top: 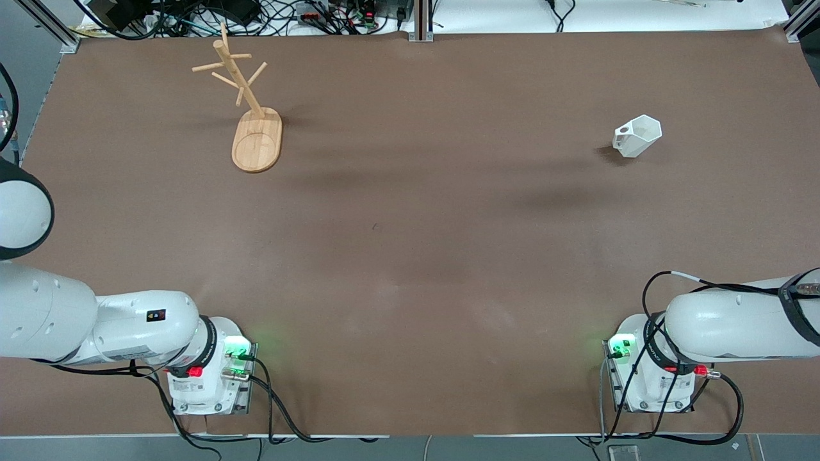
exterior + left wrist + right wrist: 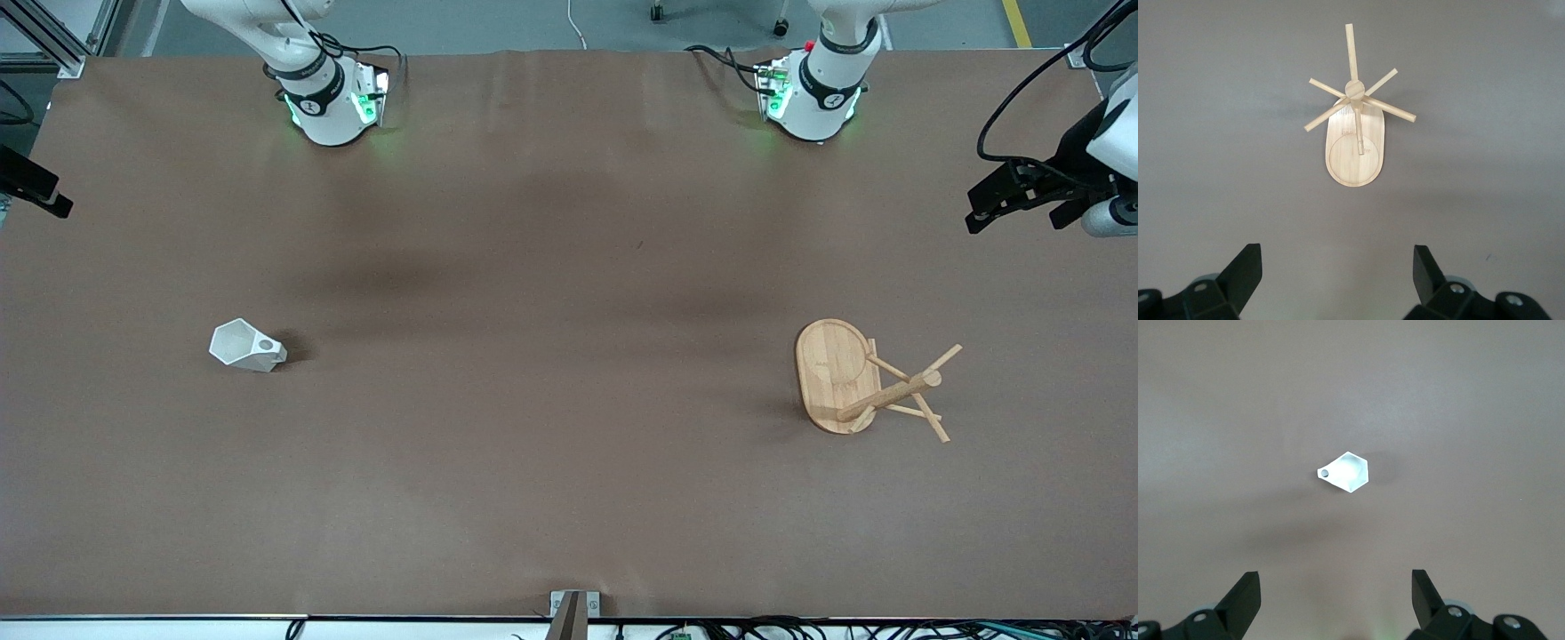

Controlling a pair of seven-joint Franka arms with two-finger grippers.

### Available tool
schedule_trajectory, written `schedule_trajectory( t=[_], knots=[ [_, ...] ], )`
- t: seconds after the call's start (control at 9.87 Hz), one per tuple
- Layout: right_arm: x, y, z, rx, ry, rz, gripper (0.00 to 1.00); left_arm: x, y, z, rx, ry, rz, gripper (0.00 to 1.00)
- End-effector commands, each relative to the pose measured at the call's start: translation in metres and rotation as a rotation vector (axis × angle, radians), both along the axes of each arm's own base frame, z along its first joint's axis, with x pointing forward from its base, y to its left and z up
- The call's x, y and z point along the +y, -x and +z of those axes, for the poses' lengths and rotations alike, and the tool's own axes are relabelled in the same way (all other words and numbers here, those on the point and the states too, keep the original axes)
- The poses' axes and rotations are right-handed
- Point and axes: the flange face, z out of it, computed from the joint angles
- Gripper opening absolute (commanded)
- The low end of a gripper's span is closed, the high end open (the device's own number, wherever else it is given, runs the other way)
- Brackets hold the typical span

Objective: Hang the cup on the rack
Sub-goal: 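Move the right gripper toward the white faceted cup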

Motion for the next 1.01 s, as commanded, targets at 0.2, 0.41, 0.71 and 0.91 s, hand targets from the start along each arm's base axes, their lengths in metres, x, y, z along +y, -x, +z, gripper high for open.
schedule_trajectory(
  t=[0.2,0.41,0.71,0.91],
  knots=[
    [-0.024,-0.02,-0.083,0.07,-0.021,-0.003,1.0,-0.003,-0.008,-0.013,0.036,0.006,-0.01,1.0],
    [-0.024,-0.027,-0.165,0.059,-0.02,-0.001,1.0,0.001,-0.013,-0.008,0.021,0.013,-0.014,1.0],
    [-0.041,-0.041,-0.272,0.06,-0.011,0.042,1.0,-0.004,-0.012,-0.008,0.025,0.023,-0.022,1.0],
    [-0.048,-0.039,-0.331,0.016,0.004,0.082,1.0,-0.006,-0.011,-0.008,0.035,0.079,-0.02,1.0]
  ],
)
